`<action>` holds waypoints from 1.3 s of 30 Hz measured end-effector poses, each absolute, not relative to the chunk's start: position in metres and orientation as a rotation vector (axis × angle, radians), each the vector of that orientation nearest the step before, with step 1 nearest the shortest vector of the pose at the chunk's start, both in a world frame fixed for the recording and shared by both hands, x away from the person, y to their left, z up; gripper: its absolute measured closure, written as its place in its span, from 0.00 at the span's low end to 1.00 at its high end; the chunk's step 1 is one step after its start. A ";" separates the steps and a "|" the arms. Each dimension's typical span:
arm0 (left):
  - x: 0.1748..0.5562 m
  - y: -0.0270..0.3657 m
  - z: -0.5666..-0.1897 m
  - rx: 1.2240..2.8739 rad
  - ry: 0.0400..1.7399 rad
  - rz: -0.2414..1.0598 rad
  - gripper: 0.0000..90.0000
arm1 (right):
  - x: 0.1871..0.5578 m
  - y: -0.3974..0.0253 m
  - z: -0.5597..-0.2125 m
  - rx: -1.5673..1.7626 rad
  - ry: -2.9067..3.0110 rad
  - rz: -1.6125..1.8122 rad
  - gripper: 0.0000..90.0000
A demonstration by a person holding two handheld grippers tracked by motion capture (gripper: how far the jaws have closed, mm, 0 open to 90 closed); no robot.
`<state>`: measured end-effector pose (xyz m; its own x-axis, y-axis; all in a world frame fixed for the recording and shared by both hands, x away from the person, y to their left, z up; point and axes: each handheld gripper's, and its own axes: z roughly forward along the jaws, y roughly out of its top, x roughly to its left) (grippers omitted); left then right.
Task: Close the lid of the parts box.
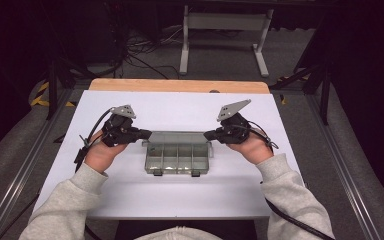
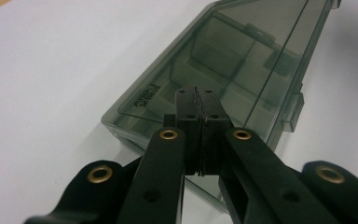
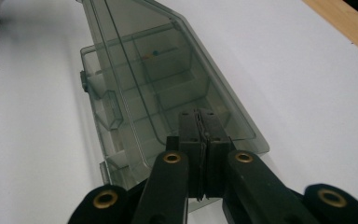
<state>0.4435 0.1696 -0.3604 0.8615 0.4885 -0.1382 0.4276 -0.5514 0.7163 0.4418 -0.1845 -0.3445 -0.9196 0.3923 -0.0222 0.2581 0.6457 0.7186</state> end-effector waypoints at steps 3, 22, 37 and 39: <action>0.441 0.170 -0.363 2.246 0.656 0.083 0.99 | 0.438 -0.183 -0.348 0.533 2.708 1.124 0.99; 0.432 0.169 -0.380 2.300 0.652 0.030 0.99 | 0.428 -0.177 -0.368 0.537 2.782 1.076 0.99; 0.428 0.164 -0.390 2.345 0.656 0.006 0.99 | 0.423 -0.170 -0.382 0.527 2.816 1.024 0.99; 0.427 0.164 -0.392 2.348 0.657 -0.004 0.99 | 0.422 -0.170 -0.384 0.527 2.819 1.021 0.99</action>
<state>0.4273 0.1639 -0.3922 0.8720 0.4563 -0.1770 0.4584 -0.6348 0.6221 0.4224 -0.1701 -0.3835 -0.9355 0.3525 0.0259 0.2873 0.7158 0.6364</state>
